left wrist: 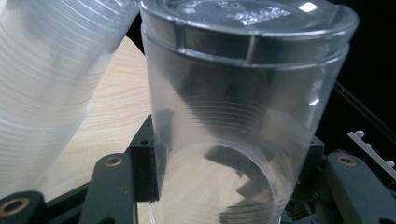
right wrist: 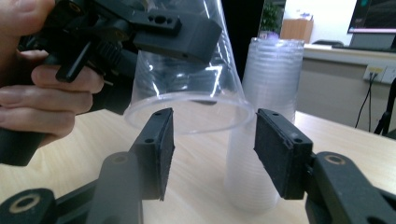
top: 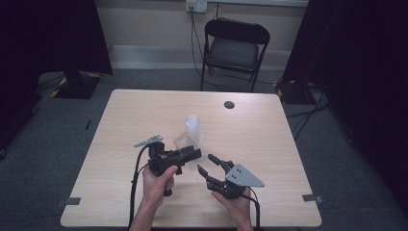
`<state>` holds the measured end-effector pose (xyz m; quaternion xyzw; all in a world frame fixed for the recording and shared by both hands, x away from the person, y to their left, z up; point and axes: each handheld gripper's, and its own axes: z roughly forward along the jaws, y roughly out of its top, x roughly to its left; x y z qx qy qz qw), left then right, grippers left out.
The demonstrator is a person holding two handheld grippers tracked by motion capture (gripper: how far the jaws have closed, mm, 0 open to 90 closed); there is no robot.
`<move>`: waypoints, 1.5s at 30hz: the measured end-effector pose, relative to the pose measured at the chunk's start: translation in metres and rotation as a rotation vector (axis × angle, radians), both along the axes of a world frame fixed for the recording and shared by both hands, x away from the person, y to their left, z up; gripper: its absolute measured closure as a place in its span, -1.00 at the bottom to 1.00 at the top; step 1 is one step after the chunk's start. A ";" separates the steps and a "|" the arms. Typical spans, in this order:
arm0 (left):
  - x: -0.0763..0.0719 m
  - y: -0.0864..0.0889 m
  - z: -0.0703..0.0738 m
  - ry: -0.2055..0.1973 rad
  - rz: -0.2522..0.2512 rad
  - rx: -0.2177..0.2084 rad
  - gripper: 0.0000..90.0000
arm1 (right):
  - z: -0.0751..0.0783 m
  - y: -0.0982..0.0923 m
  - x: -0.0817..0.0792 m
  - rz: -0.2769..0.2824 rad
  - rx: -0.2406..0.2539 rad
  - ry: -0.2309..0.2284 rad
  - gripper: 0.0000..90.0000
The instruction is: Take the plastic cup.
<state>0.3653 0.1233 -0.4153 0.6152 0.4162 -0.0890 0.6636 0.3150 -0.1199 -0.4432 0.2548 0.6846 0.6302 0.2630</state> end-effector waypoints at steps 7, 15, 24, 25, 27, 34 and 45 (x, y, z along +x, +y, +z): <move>-0.005 -0.001 0.001 -0.002 -0.009 -0.021 -0.04 | -0.002 0.001 0.000 -0.006 0.035 -0.066 0.18; -0.008 -0.006 0.001 0.016 -0.033 -0.050 -0.04 | -0.002 0.001 -0.001 -0.017 0.059 -0.118 0.28; -0.008 -0.013 -0.002 0.043 -0.061 -0.065 -0.04 | -0.002 0.001 0.001 -0.029 0.079 -0.156 0.32; -0.008 -0.013 -0.002 0.045 -0.061 -0.068 -0.04 | -0.002 0.001 0.001 -0.029 0.079 -0.158 0.32; -0.008 -0.014 -0.002 0.056 -0.068 -0.069 -0.04 | -0.002 0.001 0.001 -0.029 0.083 -0.162 0.33; -0.009 -0.018 -0.003 0.067 -0.088 -0.073 -0.05 | -0.003 0.004 0.003 -0.028 0.087 -0.173 0.35; -0.006 -0.023 -0.005 0.097 -0.144 -0.077 -0.06 | -0.004 0.006 0.003 -0.040 0.100 -0.194 0.52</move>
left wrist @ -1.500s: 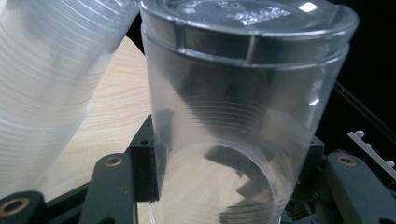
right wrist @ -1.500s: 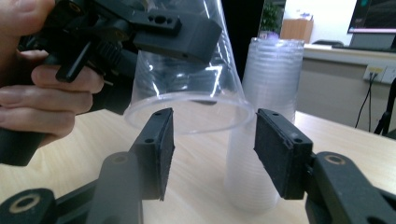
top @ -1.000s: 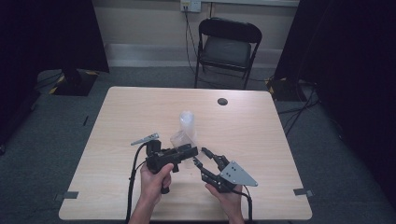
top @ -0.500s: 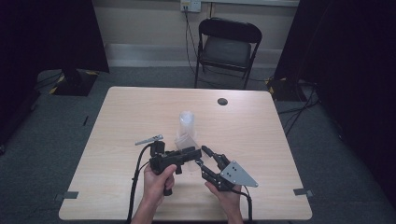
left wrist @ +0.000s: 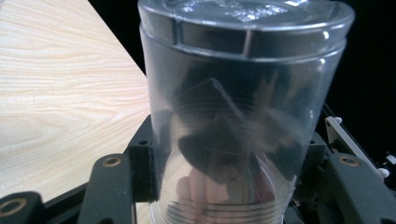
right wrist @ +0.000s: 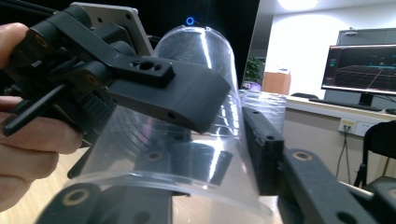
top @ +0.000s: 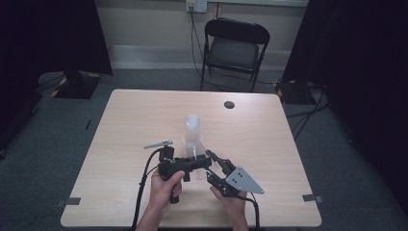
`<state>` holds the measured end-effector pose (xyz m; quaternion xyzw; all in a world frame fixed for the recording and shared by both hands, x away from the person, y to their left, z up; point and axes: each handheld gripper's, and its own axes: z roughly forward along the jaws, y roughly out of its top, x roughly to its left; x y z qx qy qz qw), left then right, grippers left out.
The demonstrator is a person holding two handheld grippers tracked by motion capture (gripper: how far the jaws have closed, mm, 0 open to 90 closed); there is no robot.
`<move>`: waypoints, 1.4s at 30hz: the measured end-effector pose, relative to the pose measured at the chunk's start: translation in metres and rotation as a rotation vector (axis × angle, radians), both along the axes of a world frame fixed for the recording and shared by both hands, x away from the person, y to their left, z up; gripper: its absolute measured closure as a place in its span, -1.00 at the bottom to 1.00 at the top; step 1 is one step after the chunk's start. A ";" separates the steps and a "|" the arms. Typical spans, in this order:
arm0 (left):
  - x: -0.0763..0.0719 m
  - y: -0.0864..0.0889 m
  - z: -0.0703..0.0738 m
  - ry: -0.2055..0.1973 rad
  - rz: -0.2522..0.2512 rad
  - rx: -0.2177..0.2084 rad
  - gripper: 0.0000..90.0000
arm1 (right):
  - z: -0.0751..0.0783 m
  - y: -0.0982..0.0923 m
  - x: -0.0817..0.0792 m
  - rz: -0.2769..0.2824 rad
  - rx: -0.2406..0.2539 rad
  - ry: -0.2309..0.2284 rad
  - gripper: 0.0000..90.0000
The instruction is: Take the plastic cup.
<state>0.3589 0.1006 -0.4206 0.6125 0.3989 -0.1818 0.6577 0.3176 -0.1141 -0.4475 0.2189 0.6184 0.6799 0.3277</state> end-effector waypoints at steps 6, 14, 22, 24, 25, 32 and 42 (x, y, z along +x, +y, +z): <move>-0.002 -0.001 0.003 -0.042 0.006 0.031 -0.18 | -0.002 -0.002 0.001 -0.017 0.017 0.006 0.70; -0.002 -0.002 0.003 -0.065 0.006 0.032 -0.26 | -0.004 -0.007 0.001 -0.020 0.050 0.027 0.88; -0.003 -0.001 0.003 -0.097 0.013 0.050 -0.39 | -0.005 -0.008 0.000 -0.001 0.069 0.056 0.93; -0.003 0.000 0.004 -0.101 0.016 0.053 -0.41 | -0.004 -0.008 0.000 -0.003 0.058 0.057 0.94; -0.003 0.000 0.004 -0.110 0.016 0.055 -0.42 | -0.004 -0.008 -0.001 -0.001 0.059 0.057 0.95; -0.003 0.002 0.005 -0.119 0.030 0.064 -0.49 | -0.004 -0.007 -0.001 -0.009 0.057 0.064 0.97; -0.004 0.007 0.005 -0.126 0.039 0.059 -0.61 | -0.003 -0.015 0.000 -0.057 0.083 0.087 1.00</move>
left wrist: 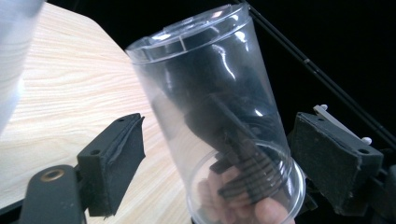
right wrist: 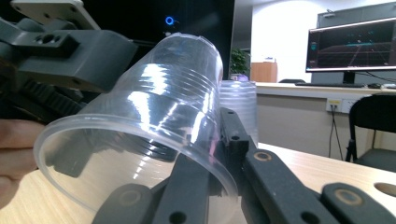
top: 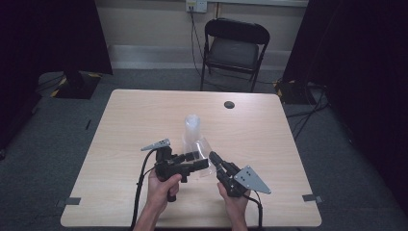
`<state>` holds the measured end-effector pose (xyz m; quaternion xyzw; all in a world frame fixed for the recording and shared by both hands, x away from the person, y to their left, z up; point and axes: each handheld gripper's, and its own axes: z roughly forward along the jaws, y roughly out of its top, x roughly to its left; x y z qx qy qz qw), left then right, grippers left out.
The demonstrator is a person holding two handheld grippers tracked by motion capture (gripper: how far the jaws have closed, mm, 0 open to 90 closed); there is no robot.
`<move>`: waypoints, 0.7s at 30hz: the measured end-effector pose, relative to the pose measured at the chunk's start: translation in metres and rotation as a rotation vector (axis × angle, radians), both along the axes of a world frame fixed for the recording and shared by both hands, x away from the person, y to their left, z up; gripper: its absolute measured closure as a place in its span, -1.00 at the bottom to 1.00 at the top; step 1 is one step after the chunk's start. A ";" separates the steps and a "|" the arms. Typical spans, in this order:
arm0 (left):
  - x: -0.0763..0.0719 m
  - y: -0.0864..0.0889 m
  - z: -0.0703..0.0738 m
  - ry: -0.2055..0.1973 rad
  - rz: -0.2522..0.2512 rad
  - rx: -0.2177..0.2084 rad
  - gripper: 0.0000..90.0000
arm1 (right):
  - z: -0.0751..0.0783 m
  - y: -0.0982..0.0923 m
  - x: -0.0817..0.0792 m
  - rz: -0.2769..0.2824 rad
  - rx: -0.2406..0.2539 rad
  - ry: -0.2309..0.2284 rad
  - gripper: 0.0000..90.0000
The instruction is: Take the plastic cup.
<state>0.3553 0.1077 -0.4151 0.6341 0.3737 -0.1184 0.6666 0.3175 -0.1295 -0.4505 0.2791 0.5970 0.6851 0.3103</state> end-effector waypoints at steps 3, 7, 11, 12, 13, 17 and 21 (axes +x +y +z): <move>-0.001 0.001 0.000 -0.031 0.009 0.019 -0.63 | 0.000 -0.002 0.001 -0.003 0.000 0.014 1.00; -0.002 0.002 0.000 -0.093 0.014 0.067 -0.64 | 0.000 -0.002 0.002 -0.013 -0.016 0.040 1.00; -0.005 0.002 0.000 -0.155 0.026 0.103 -0.65 | -0.001 -0.002 0.003 -0.017 -0.026 0.064 1.00; -0.006 0.002 0.000 -0.165 0.024 0.108 -0.65 | -0.001 -0.002 0.003 -0.018 -0.026 0.074 1.00; -0.006 0.002 0.000 -0.170 0.026 0.111 -0.65 | 0.000 -0.002 0.003 -0.015 -0.028 0.080 1.00; -0.007 0.001 -0.001 -0.190 0.054 0.148 -0.65 | 0.000 -0.003 0.004 -0.020 -0.040 0.125 1.00; -0.008 0.003 -0.002 -0.217 0.089 0.177 -0.65 | -0.001 -0.005 0.005 -0.027 -0.046 0.175 1.00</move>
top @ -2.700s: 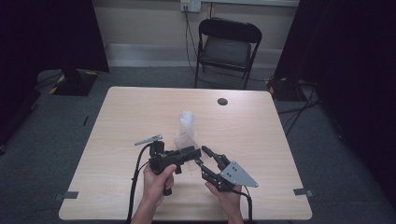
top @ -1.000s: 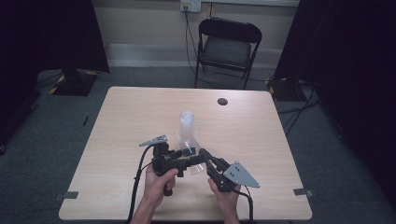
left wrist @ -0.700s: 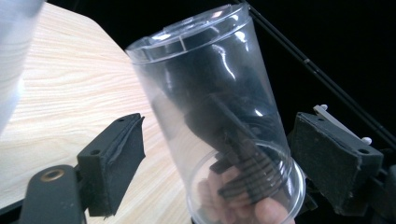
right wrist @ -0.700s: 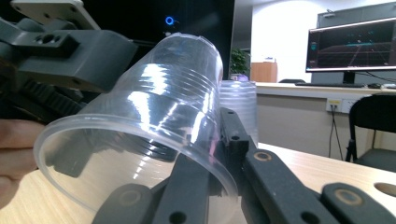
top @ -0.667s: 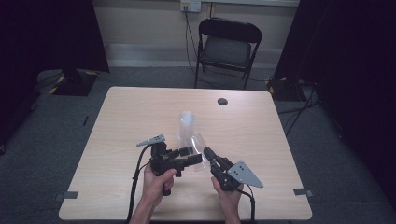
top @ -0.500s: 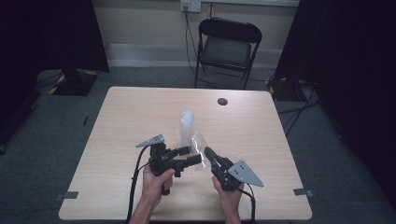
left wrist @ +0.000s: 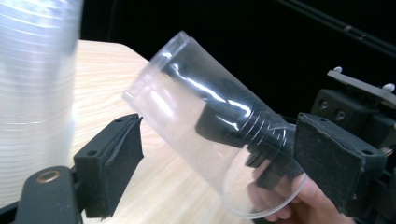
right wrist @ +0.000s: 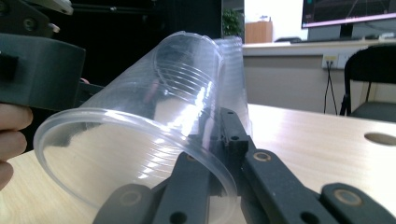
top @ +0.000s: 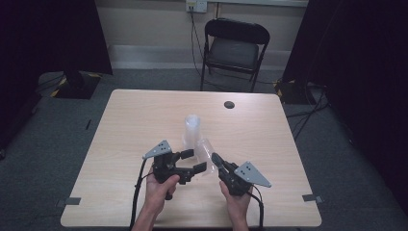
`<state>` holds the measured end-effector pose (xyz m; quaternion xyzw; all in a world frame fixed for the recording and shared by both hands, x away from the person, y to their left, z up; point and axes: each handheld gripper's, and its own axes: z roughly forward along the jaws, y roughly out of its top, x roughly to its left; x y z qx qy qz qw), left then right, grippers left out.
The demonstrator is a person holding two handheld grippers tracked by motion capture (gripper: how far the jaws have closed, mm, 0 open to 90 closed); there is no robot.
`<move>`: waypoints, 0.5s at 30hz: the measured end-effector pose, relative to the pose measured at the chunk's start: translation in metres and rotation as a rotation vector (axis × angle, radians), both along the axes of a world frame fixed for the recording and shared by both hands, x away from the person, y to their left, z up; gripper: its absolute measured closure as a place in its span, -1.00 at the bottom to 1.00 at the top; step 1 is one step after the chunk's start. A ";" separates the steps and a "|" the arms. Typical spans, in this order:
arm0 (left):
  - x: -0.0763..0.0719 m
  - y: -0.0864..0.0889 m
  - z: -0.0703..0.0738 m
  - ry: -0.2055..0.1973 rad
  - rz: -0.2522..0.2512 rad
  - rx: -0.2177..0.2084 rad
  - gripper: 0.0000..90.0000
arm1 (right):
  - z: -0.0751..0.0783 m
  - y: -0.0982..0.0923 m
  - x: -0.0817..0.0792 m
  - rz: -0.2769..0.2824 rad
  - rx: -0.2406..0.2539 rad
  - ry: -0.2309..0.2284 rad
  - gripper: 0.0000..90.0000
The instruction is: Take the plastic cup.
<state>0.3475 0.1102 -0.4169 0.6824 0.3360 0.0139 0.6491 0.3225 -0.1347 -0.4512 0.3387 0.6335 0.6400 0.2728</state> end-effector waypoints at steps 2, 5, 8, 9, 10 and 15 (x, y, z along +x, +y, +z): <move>0.000 0.002 -0.001 -0.012 0.021 0.002 -0.65 | 0.000 -0.002 0.001 -0.002 -0.001 0.019 1.00; 0.000 0.003 -0.001 -0.025 0.038 0.007 -0.65 | -0.001 -0.003 0.001 -0.002 -0.002 0.038 1.00; -0.001 0.006 -0.002 -0.077 0.074 0.043 -0.64 | -0.001 -0.004 0.002 0.001 -0.013 0.069 1.00; -0.001 0.006 -0.002 -0.077 0.074 0.043 -0.64 | -0.001 -0.004 0.002 0.001 -0.013 0.069 1.00; -0.001 0.006 -0.002 -0.088 0.081 0.055 -0.64 | -0.001 -0.004 0.003 0.002 -0.014 0.078 1.00; -0.003 0.010 -0.005 -0.140 0.102 0.113 -0.65 | -0.002 -0.006 0.005 0.008 -0.031 0.145 1.00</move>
